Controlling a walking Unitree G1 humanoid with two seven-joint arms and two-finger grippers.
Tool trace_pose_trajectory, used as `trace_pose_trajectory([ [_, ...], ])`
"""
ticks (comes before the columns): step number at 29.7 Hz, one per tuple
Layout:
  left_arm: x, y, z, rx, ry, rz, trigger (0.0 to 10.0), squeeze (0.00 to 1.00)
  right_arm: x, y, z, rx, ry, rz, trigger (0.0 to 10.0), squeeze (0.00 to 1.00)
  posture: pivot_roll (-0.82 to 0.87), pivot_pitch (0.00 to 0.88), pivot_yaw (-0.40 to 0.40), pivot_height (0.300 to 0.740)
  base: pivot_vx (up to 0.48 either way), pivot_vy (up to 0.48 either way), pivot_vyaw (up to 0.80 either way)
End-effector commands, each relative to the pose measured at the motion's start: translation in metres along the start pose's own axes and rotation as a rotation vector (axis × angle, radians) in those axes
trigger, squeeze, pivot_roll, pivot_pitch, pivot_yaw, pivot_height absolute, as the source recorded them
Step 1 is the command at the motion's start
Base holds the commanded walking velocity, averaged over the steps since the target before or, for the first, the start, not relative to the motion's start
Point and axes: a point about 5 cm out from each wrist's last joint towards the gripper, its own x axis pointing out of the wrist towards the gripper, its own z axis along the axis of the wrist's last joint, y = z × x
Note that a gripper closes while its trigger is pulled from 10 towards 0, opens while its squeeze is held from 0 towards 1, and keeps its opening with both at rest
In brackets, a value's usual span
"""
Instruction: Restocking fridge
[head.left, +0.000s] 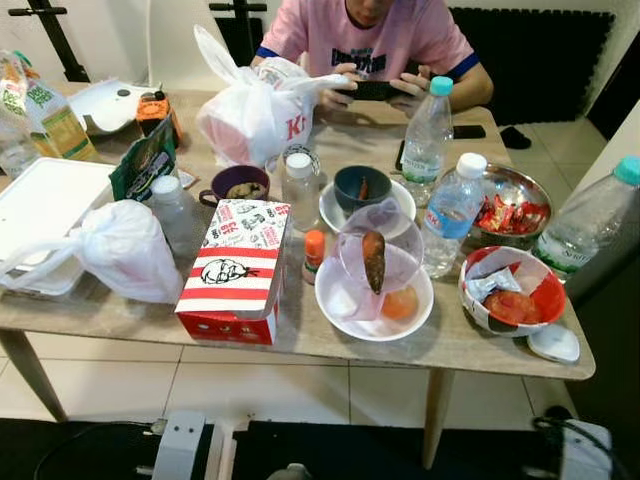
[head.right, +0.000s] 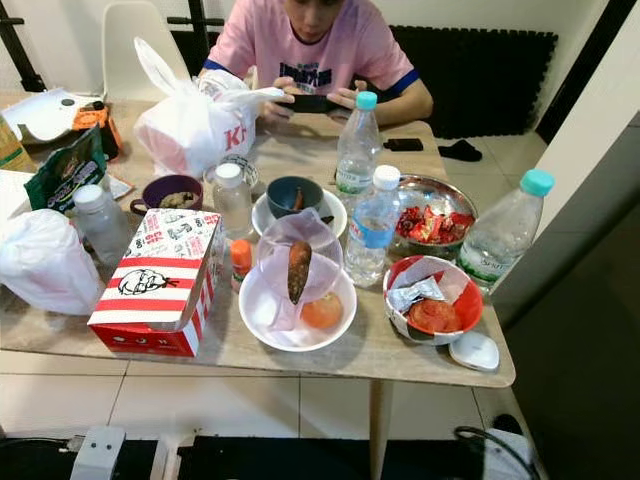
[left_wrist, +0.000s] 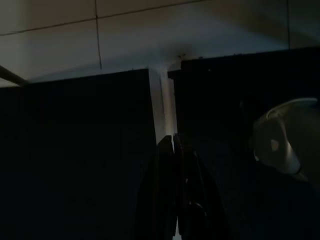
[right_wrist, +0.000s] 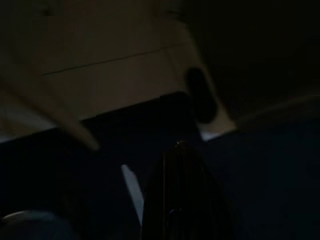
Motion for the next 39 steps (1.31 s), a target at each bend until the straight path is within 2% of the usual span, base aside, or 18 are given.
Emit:
trace_pose_trajectory([
  [1,0.001,-0.007,-0.001,0.038,0.012,-0.038,10.0,0.0,-0.003,-0.008,-0.011,-0.064,0.039,-0.01,10.0,0.0,-0.05,0.082,-0.02,0.74,0.0,0.0,0.0],
  [2,0.001,-0.007,-0.001,0.038,0.012,-0.038,10.0,0.0,-0.003,-0.008,-0.011,-0.064,0.039,-0.01,10.0,0.0,-0.05,0.082,-0.02,0.74,0.0,0.0,0.0],
  [5,0.001,-0.007,-0.002,0.037,0.022,-0.028,10.0,0.0,-0.008,0.01,-0.022,-0.2,0.05,0.095,10.0,0.0,-0.04,0.08,-0.022,0.74,0.0,0.0,0.0],
  [11,0.001,-0.009,-0.003,0.012,0.024,-0.031,10.0,0.0,-0.012,0.034,-0.026,-0.223,0.05,0.202,10.0,0.0,-0.04,0.075,-0.02,0.74,0.0,0.0,0.0],
  [14,0.001,-0.009,-0.003,0.012,0.024,-0.031,10.0,0.0,-0.012,0.034,-0.026,-0.223,0.05,0.202,10.0,0.0,-0.04,0.075,-0.02,0.74,0.0,0.0,0.0],
  [16,0.001,-0.012,-0.003,0.014,0.03,-0.04,10.0,0.0,-0.013,0.047,-0.025,-0.265,0.04,0.262,10.0,0.0,-0.04,0.072,-0.019,0.74,0.0,0.0,0.0],
  [20,0.001,-0.014,-0.004,0.002,0.038,-0.042,10.0,0.0,-0.013,0.049,-0.025,-0.284,0.038,0.275,10.0,0.0,-0.04,0.073,-0.02,0.74,0.0,0.0,0.0],
  [28,0.001,-0.017,-0.007,-0.026,0.062,-0.04,10.0,0.0,-0.013,0.043,-0.028,-0.297,0.053,0.266,10.0,0.0,-0.04,0.082,-0.021,0.74,0.0,0.0,0.0],
  [39,0.001,-0.016,-0.01,-0.044,0.08,-0.026,10.0,0.0,-0.013,0.046,-0.027,-0.303,0.051,0.275,10.0,0.0,-0.04,0.085,-0.025,0.74,0.0,0.0,0.0],
])
